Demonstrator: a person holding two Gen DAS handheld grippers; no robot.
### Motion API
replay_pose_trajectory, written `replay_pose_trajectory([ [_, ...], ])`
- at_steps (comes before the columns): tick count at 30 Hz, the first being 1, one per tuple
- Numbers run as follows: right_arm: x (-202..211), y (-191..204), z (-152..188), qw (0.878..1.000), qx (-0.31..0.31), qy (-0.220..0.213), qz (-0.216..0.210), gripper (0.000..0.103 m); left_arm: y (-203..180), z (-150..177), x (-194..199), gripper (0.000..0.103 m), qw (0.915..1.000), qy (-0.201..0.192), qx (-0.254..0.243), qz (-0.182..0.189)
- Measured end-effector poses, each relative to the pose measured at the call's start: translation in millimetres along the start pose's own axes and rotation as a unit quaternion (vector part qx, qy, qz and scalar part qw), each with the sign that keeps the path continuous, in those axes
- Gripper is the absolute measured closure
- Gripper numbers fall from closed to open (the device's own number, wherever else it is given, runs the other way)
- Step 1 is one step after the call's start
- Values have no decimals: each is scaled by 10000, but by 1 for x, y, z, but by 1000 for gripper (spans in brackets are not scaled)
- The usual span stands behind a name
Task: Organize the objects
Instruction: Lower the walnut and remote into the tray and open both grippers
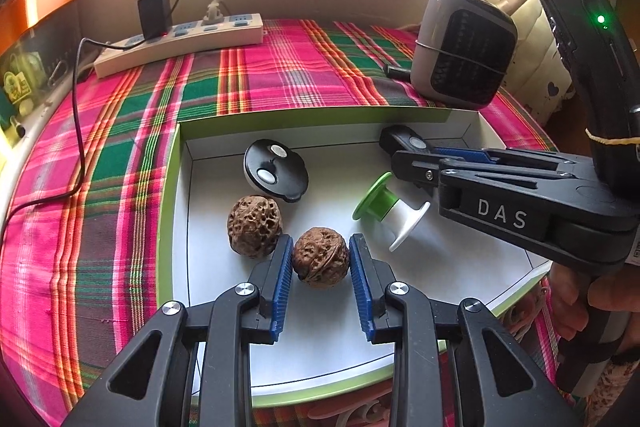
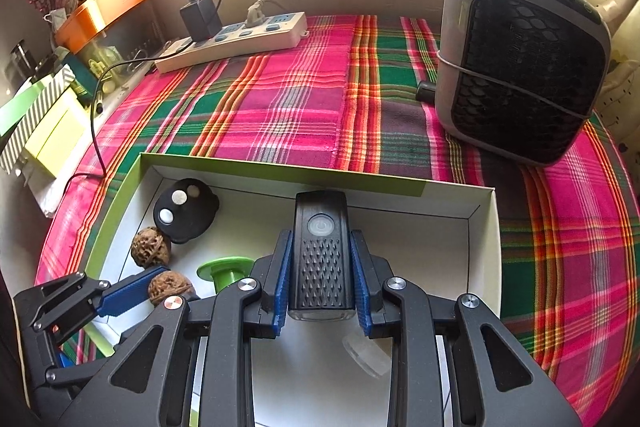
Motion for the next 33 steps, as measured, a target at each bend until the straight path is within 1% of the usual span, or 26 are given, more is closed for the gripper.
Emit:
replay_pose_trajectory([
  [21, -1, -2, 3, 9999, -133, -15, -58, 75, 0, 1, 1, 76, 10000, -5, -5, 2],
  [31, 0, -3, 4, 9998, -175, -18, -67, 74, -1, 1, 2, 72, 10000, -16, -21, 21],
  [33, 1, -3, 4, 9998, -177, -32, -83, 71, -2, 1, 2, 71, 10000, -16, -39, 13],
])
Point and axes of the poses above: each gripper's, at about its wrist camera, not at the fingertips, and x roughly against the way its jaws point, y to its left, z to its underside, the point moved 10 cm from there along -x, roughly the way its jaws point, and after that the axes turned 3 degrees about y, right-handed, at the moved point
